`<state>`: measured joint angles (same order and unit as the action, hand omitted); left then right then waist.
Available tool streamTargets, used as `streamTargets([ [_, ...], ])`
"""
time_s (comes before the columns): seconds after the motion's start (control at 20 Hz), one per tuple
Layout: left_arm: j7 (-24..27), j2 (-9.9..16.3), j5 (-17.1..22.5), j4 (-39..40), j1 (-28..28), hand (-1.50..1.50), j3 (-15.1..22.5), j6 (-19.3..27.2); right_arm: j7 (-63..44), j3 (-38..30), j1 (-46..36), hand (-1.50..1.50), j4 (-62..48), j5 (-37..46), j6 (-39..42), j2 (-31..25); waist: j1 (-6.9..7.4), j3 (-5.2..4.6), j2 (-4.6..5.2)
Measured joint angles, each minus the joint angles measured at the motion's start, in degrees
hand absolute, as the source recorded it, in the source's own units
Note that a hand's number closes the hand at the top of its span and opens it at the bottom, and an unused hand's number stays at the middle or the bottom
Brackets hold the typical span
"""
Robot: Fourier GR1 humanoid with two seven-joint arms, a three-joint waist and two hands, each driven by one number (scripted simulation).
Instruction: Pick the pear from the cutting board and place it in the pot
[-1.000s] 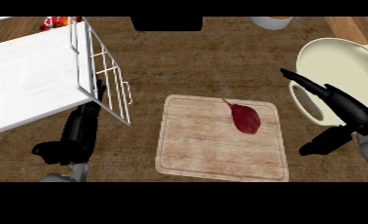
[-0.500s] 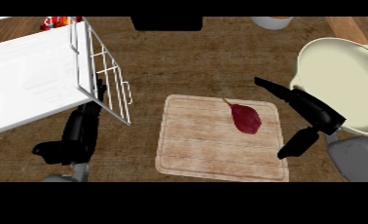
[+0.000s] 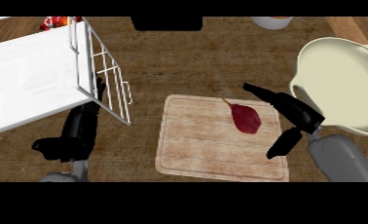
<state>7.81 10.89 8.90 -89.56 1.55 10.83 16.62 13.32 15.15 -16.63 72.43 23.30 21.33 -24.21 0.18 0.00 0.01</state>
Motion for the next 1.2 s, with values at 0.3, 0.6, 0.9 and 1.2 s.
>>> streamTargets([
  [0.3,-0.79,-1.48,-1.90,-1.48,-0.89,0.00,-1.38,-1.53,1.50,-1.47,-0.76,-1.50,-3.78,5.78,-1.26,4.30,0.01,0.01,0.00],
  [0.6,1.54,-2.78,-2.53,2.13,0.02,0.00,-3.59,-3.99,4.34,-3.13,-2.70,-1.50,-10.11,9.77,-2.61,7.42,0.03,0.00,0.02],
  [0.9,0.45,-3.26,-3.31,0.99,-0.17,0.00,-4.47,-4.51,6.64,-3.59,-3.29,1.50,-11.01,13.40,-7.73,10.26,0.04,0.01,0.02],
  [1.2,-1.39,-3.89,-4.53,-1.91,-1.32,0.00,-4.43,-4.68,10.53,-5.71,-3.81,1.50,-12.53,15.20,-12.65,11.84,0.05,0.00,0.00],
])
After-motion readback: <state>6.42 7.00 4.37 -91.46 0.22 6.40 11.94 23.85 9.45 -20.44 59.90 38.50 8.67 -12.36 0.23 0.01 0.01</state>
